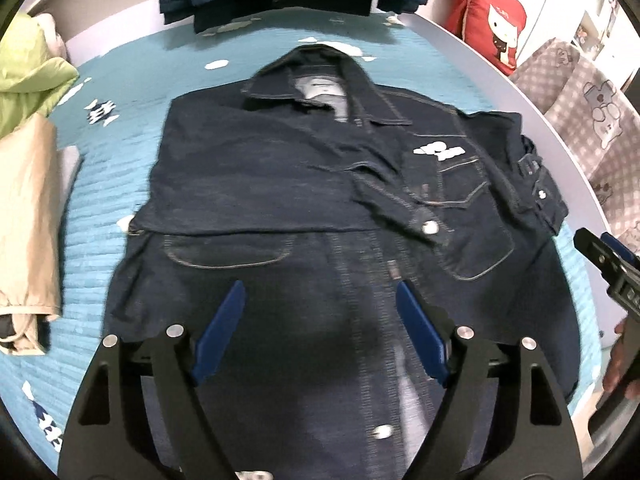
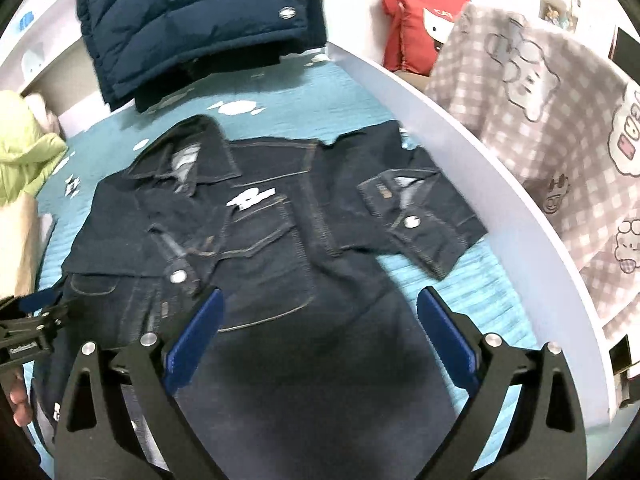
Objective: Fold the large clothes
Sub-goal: 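Open both tools and lift them off the shirt, then grasp the buttoned cuff of the other sleeve with the right tool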
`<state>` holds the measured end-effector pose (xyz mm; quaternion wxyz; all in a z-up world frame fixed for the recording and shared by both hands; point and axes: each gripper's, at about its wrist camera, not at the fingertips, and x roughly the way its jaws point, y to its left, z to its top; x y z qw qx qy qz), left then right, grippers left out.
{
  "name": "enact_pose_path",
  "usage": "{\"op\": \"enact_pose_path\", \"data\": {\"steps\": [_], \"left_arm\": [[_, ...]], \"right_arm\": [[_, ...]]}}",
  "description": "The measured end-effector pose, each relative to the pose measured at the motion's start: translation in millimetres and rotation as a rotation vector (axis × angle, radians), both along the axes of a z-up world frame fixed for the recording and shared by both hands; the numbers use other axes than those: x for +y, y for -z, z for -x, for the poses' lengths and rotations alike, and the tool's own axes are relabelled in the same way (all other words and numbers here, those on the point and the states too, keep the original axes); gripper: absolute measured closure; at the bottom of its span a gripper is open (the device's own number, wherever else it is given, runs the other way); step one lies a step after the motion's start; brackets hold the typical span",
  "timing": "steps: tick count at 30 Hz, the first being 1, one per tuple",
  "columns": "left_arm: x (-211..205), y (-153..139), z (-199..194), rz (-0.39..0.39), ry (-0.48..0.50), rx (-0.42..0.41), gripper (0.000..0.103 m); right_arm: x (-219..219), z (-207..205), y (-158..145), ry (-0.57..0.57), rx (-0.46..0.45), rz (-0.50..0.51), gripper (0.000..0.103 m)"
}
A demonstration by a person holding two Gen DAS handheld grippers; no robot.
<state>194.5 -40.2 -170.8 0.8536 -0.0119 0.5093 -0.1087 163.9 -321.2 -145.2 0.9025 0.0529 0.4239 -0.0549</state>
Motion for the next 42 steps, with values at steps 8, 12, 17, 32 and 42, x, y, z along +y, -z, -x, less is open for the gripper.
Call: {"op": "enact_pose_path", "data": {"steps": [8,12,17,32,42], "left_arm": [[-46,-3,-2,0.017,0.006,-0.014,0.024],[-67,-1,-5,0.02,-0.003,-0.027,0.024],[-84,6,-8,0.057,-0.03,-0.003,0.024],[-109,19,-22,-0.001,-0.008,-0.006,0.024],[-135,5,-37,-0.015,0.062,-0.069,0.024]], "right_arm": [[-59,-40,15,-0.14,-0.013,0.069,0.019],[-74,-62,41,-0.215,0.049,0.09,0.03],[-73,-81,73,-0.294,0.142,0.178,0.041],[-106,-92,53,-0.21,0.08,-0.018,0.088],[-134,-77,29,-0.154,0.054,-0.145,0.094]]}}
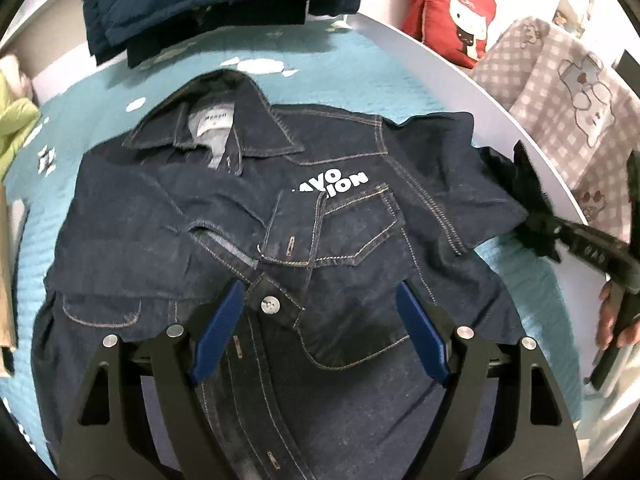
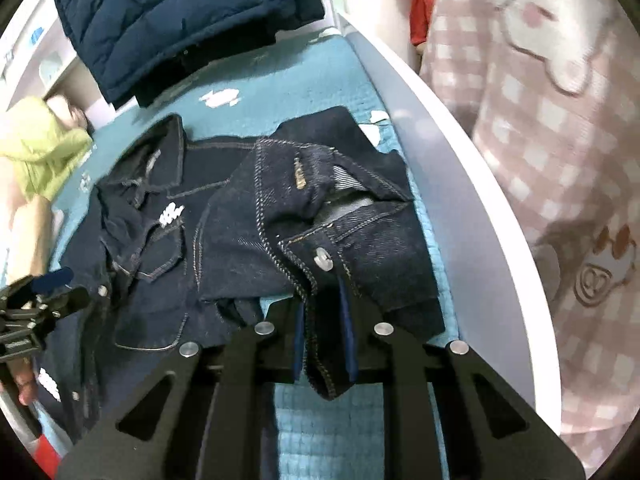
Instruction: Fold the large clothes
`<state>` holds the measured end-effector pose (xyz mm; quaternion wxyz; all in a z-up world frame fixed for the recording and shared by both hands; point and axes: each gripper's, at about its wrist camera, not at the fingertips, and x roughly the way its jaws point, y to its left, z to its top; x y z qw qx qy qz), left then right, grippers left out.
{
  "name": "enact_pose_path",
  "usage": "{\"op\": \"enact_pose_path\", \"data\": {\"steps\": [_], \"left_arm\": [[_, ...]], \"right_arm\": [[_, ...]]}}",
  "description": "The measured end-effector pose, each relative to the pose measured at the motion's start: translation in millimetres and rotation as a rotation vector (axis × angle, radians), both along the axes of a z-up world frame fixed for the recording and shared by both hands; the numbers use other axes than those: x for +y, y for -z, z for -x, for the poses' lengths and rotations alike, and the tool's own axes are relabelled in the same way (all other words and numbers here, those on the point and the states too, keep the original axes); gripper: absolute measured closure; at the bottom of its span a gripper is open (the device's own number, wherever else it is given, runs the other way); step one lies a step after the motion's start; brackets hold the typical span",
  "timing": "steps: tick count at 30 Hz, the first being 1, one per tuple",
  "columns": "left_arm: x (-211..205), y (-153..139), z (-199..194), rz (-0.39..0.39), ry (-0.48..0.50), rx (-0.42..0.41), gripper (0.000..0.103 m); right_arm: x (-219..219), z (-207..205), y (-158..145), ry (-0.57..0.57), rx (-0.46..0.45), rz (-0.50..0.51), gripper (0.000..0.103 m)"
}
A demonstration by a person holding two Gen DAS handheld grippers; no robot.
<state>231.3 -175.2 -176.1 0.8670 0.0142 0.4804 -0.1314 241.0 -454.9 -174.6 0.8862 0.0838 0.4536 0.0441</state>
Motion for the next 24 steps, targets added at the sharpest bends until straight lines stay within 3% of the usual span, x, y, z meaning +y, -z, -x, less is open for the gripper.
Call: {"op": "enact_pose_path", "data": {"steps": [3,5,9,11,13,14,16,20,22,24], "left_arm": [[-3,2,2,-0.029,0.021,-0.007,0.024],[-4,5,1,-0.023,0.012,0.0,0.024],[-8,12,-10,0.046,-0.008,0.044,0.025],[-17,12,-22,0.087,0.016,0.048,0.034],[-26,15,-37,0.113,0.013,0.069,0.058],[-30,17,-46,0.127,0.0,0.088,0.064],[-38,24,-69,0.201,-0.022,0.125,0.088],[-55,36,-100,0.337,-0.028,0.181,0.095],[-67,48,-113,0.323,-0.038,0.208,0.099],[-83,76,-129,0.241,-0.062,0.264,0.103]], "right_arm": [[-21,8,-8,0.068,-0.014,-0.087,0.098],[-27,8,-10,0.099,-0.018,-0.078,0.098],[-32,13,-21,0.138,-0.053,-0.141,0.099],[-28,14,-33,0.151,-0.094,-0.124,0.099],[-30,18,-49,0.185,-0.146,-0.136,0.099],[-32,20,-57,0.197,-0.171,-0.145,0.099],[-31,24,-78,0.202,-0.233,-0.146,0.1],[-25,25,-115,0.172,-0.31,-0.152,0.1],[-21,25,-131,0.15,-0.338,-0.159,0.1],[-19,24,-144,0.141,-0.356,-0.164,0.1]]}}
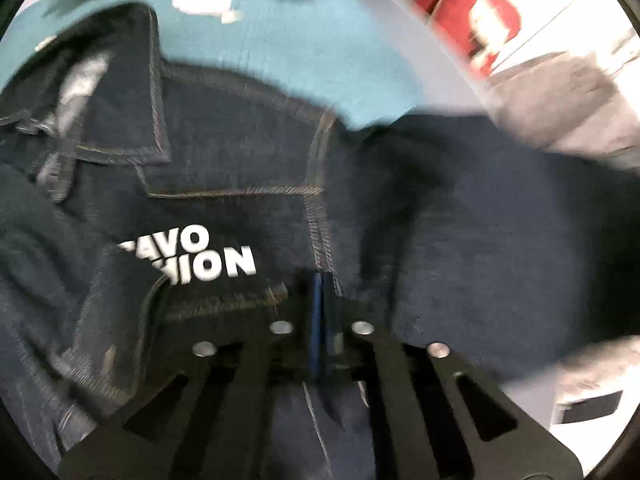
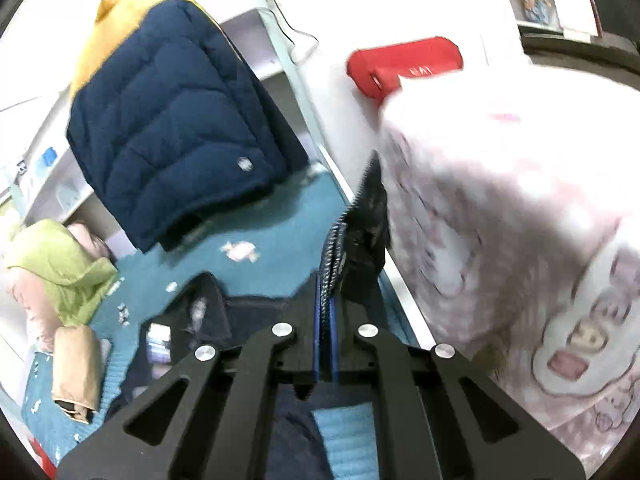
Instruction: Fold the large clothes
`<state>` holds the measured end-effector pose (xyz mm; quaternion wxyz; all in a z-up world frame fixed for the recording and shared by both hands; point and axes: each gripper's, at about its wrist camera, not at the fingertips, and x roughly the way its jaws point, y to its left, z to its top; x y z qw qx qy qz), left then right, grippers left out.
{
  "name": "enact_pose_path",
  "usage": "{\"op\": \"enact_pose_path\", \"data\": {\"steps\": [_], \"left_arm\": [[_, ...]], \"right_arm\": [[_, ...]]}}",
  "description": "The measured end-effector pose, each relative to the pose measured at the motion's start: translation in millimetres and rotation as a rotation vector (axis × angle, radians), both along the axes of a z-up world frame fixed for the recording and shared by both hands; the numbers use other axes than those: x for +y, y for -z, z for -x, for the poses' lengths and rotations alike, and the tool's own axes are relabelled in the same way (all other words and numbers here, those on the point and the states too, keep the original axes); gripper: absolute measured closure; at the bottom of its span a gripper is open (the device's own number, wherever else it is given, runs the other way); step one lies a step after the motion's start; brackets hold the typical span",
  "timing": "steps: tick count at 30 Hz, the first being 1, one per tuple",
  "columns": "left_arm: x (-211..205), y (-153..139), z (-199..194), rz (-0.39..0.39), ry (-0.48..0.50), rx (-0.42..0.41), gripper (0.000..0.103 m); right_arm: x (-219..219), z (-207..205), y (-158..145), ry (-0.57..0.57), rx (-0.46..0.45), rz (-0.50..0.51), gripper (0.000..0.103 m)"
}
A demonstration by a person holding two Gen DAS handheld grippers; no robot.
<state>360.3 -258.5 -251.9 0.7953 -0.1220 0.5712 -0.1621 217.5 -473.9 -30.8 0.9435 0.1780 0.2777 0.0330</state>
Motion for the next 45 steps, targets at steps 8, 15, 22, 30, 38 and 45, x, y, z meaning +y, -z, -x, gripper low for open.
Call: {"op": "enact_pose_path", "data": {"steps": [8,15,22,30,38,45], "left_arm": [[-19,5,-5,-0.093,0.008,-0.018,0.103],[-29,-8,-11,-0.151,0.058,-0.022,0.103],[52,-64,15,-0.081,-0.008,-0.083,0.103],[184,-86,51,-0.143,-0.137,-0.159,0.103],[289,-92,96,-0.212,-0.279,-0.193,0.102],[338,-67,128,-0.194,-0.313,-0.151,0.102]], "right_arm": [[44,1,-41,-0.095,-0.068,0.035,0.1],[126,-11,-58,-0.23,-0.074,0.089,0.1],[194,-24,-67,-0.298,-0.058,0.148,0.1],[279,-49,-32,-0.392,0.025,0.18,0.1],[356,-83,54,-0.464,0.195,0.171,0.1],[399,-98,128,-0.528,0.351,0.109,0.088]]}}
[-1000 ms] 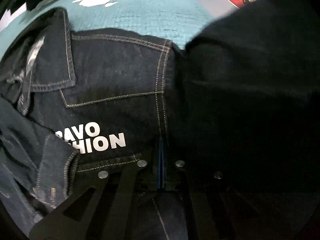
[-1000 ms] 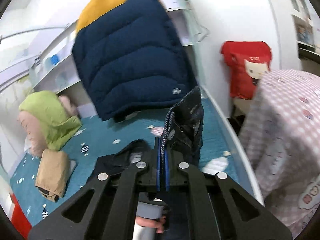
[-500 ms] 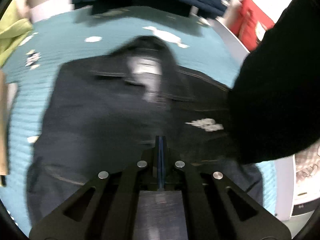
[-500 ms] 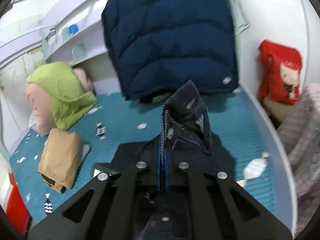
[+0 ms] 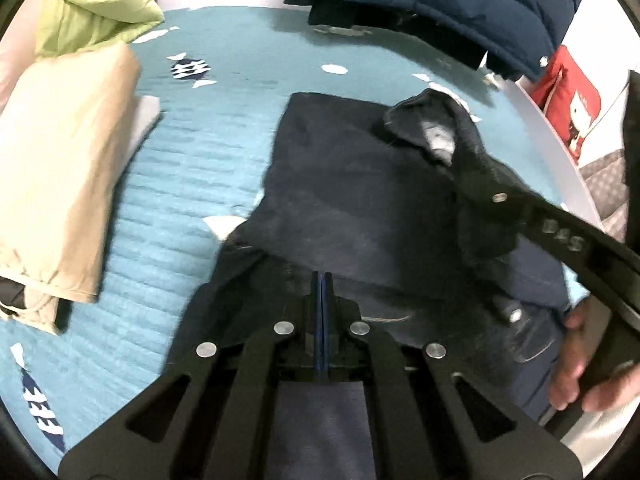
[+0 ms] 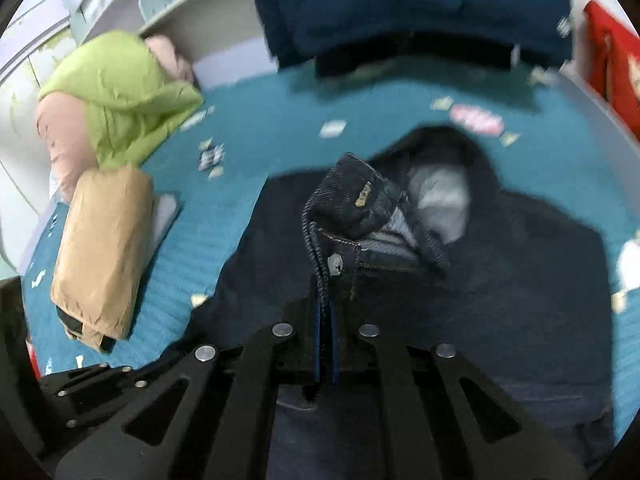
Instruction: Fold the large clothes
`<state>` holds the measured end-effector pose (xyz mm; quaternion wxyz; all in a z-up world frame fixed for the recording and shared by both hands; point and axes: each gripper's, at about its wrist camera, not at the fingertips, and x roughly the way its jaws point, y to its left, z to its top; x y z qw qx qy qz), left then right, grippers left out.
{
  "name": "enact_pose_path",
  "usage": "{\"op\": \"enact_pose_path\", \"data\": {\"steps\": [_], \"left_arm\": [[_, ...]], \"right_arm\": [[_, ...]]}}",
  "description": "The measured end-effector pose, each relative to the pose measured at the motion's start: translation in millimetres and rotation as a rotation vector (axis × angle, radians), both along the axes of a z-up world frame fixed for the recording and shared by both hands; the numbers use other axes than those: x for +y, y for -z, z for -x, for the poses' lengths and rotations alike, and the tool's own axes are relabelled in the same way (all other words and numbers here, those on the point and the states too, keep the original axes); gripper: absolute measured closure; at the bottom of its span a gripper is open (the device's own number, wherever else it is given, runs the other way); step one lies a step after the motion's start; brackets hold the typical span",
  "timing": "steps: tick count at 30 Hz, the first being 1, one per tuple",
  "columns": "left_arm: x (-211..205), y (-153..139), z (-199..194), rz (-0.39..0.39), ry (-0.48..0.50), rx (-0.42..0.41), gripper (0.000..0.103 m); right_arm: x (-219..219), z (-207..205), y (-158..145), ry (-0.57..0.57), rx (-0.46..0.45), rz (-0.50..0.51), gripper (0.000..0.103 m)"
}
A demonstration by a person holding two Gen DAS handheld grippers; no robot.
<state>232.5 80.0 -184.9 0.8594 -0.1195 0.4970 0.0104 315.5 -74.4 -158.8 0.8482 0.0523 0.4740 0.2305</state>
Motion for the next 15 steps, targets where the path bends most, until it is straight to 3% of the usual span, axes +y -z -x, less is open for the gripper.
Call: {"op": "enact_pose_path", "data": {"steps": [3,6,10,13,14,15], "left_arm": [[8,8,-1,0.015,-0.003,0.025,0.102],[8,6,-2,0.004,0.002,0.018,0.102],[-14,-7,-10,-0.014,0.06,-0.024,0.102],[-45,-15,-25,0.013,0.118,-0.056,0.102],[-55,-15,-31,0.026,0.135,-0.061,0.102],[-73,-11,-41,0.063,0.169,-0.065,0.102]], "right_arm": [[4,-2,15,-0.049,0.128,-0.136,0.073],[-9,7,-1,-0.032,0.091,-0.172,0.058],[-60,20,-42,0.068,-0.081,-0.101,0.057],[-99,28,-55,0.173,-0.183,0.0,0.058],[-108,29,-53,0.187,-0.187,0.008,0.061],[-116,29,-47,0.191,-0.174,0.006,0.071]]}}
